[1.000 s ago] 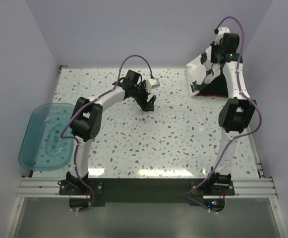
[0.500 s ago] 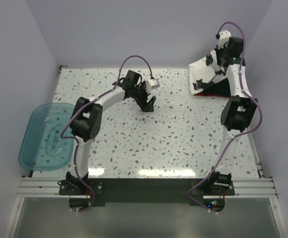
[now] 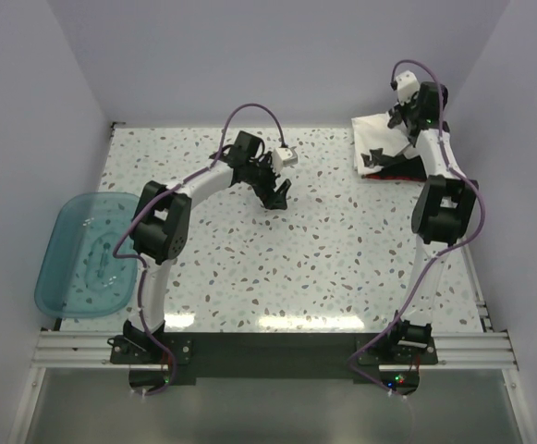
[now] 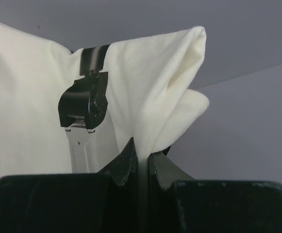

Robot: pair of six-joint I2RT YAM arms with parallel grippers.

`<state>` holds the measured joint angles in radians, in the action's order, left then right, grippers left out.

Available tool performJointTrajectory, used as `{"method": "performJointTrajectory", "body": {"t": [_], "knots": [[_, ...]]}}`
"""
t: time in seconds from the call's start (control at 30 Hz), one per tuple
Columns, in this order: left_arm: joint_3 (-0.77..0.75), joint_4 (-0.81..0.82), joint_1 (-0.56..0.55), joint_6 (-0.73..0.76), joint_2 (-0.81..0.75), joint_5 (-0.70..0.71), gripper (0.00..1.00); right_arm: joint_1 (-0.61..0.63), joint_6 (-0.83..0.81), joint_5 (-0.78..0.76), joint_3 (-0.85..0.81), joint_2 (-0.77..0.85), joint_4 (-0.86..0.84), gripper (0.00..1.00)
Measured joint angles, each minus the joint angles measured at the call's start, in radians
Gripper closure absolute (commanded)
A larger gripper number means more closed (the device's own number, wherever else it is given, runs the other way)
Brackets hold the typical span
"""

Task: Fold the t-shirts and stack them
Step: Neatly place the folded tshirt to the corner

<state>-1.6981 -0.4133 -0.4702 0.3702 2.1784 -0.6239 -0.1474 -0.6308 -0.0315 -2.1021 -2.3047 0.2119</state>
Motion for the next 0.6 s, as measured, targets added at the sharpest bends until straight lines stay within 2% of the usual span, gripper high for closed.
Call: {"method": "performJointTrajectory", "body": {"t": [0.23, 0.27, 0.33, 0.37, 0.43, 0.47, 0.57, 0.6], "knots": [[0.000, 0.000, 0.000, 0.000, 0.000, -0.003, 0.00, 0.008, -0.130, -0.059, 0.068, 0.000, -0.093, 1.00], [0.000, 0.000, 0.000, 0.000, 0.000, -0.003, 0.00, 0.010, -0.147, -0.064, 0.077, 0.000, -0.108, 0.97], [0.000, -0.001, 0.000, 0.000, 0.000, -0.005, 0.00, 0.012, -0.176, -0.076, 0.090, -0.001, -0.129, 0.86], [0.000, -0.001, 0.000, 0.000, 0.000, -0.006, 0.00, 0.013, -0.188, -0.086, 0.093, -0.002, -0.138, 0.62], [0.000, -0.003, 0.000, 0.000, 0.000, -0.008, 0.00, 0.016, -0.216, -0.112, 0.094, -0.011, -0.174, 0.47], [0.000, -0.004, 0.000, 0.000, 0.000, -0.008, 0.00, 0.016, -0.228, -0.119, 0.094, -0.014, -0.192, 0.35], [0.000, -0.007, 0.000, 0.000, 0.000, -0.008, 0.00, 0.016, -0.257, -0.147, 0.094, -0.019, -0.225, 0.24], [0.000, -0.007, 0.000, 0.000, 0.000, -0.008, 0.00, 0.016, -0.262, -0.160, 0.094, -0.019, -0.236, 0.23]]}}
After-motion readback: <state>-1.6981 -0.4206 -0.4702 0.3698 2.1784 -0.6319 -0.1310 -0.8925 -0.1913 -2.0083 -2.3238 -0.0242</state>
